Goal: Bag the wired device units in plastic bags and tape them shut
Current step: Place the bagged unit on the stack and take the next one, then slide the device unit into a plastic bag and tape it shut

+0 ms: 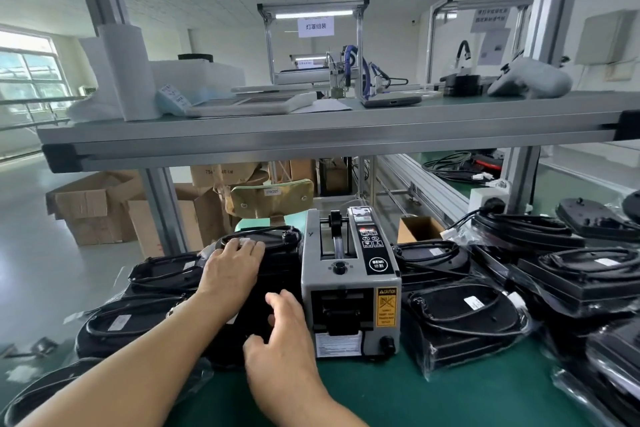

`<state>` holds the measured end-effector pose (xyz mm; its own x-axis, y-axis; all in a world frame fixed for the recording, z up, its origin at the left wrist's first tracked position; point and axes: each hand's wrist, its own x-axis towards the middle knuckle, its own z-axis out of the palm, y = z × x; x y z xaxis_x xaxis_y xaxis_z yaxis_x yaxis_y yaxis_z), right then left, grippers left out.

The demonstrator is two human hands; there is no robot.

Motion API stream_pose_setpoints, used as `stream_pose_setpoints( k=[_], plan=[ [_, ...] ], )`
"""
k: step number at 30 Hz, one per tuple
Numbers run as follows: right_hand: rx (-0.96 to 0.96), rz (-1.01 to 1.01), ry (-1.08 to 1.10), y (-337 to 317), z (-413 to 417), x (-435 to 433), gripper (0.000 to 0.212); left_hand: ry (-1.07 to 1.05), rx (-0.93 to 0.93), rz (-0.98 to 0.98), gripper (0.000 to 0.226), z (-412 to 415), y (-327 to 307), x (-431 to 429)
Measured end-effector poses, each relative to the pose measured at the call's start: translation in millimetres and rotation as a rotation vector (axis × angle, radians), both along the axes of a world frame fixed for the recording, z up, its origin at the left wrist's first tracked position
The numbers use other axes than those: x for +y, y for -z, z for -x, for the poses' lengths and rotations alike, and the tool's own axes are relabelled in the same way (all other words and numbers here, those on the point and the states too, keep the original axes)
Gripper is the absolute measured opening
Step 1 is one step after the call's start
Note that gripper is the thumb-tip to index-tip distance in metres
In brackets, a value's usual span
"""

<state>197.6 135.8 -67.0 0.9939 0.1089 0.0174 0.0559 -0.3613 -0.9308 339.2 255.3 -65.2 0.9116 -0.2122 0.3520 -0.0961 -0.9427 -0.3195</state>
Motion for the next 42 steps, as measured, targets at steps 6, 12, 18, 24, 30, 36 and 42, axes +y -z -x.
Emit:
stream_pose_setpoints(
  k=[6, 12, 18, 24, 30, 36, 42],
  plan=[
    [0.011, -0.031, 0.005, -10, 13, -2, 0.063, 0.008, 0.068, 0.04, 0.07, 11, -9, 5],
    [-0.019, -0.081, 0.05, -22, 37, -32, 0.06, -0.04, 0.114, 0.084, 0.08, 39, -23, -7],
    [0.013, -0.177, 0.107, -20, 75, -107, 0.055, -0.017, -0.148, 0.642, 0.048, 118, -51, -49],
    [-0.002, -0.203, 0.372, 1, 101, -200, 0.054, 0.538, -0.304, 0.734, 0.048, 209, -33, -165],
    [0.016, -0.263, 0.565, 20, 113, -251, 0.055, 0.451, 0.192, 0.429, 0.077, 170, 12, -260],
    [0.048, -0.382, 0.63, 38, 113, -267, 0.059, 0.211, 0.368, 0.136, 0.09, 116, 41, -288],
    [0.106, -0.399, 0.655, 55, 106, -267, 0.059, 0.249, 0.261, 0.027, 0.058, 113, 42, -289]
  ],
)
